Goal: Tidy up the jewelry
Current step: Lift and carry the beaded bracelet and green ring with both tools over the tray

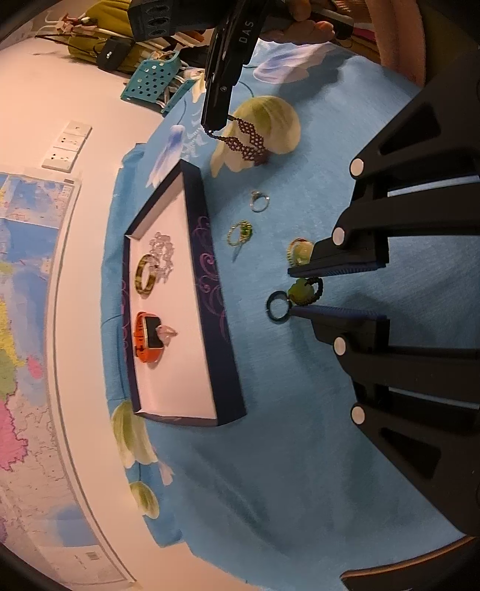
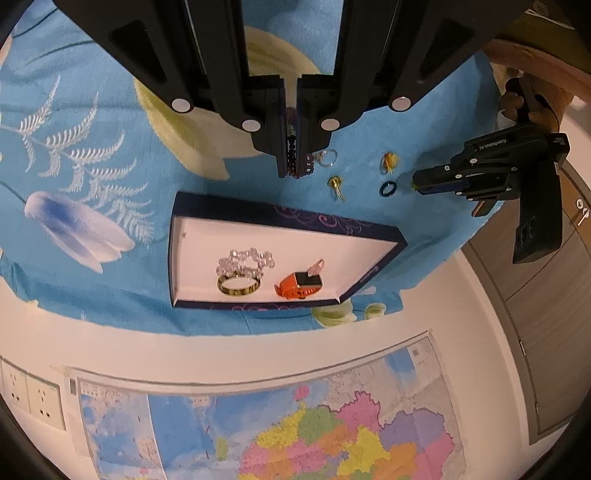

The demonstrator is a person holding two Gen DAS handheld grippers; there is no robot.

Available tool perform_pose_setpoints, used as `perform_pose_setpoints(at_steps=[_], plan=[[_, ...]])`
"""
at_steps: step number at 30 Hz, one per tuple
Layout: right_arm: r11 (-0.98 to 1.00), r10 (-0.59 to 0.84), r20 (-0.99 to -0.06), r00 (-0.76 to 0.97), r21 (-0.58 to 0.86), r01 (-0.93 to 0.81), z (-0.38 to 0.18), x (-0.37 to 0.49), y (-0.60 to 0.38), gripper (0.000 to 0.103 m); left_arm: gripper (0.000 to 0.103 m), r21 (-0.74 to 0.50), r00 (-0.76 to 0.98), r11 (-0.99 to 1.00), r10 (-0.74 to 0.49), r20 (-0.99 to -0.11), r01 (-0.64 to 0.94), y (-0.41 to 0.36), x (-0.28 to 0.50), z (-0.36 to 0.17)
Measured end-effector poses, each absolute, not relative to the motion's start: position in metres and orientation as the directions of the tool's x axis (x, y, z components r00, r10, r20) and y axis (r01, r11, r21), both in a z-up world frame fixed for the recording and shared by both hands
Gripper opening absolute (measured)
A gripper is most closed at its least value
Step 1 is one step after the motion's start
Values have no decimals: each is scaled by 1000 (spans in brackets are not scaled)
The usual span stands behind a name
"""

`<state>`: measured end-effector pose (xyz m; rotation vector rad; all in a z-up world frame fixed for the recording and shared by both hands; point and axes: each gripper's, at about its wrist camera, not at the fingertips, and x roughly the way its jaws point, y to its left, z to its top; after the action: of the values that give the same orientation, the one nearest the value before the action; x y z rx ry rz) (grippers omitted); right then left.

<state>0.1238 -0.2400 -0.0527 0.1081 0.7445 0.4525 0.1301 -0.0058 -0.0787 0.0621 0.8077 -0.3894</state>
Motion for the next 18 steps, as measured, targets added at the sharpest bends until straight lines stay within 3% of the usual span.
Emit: perform_pose_setpoints(at_steps=[18], plan=[[904, 425, -546, 722, 211, -372, -10, 175, -239, 3, 16, -69, 699, 934, -309, -645, 350, -3, 182, -43]])
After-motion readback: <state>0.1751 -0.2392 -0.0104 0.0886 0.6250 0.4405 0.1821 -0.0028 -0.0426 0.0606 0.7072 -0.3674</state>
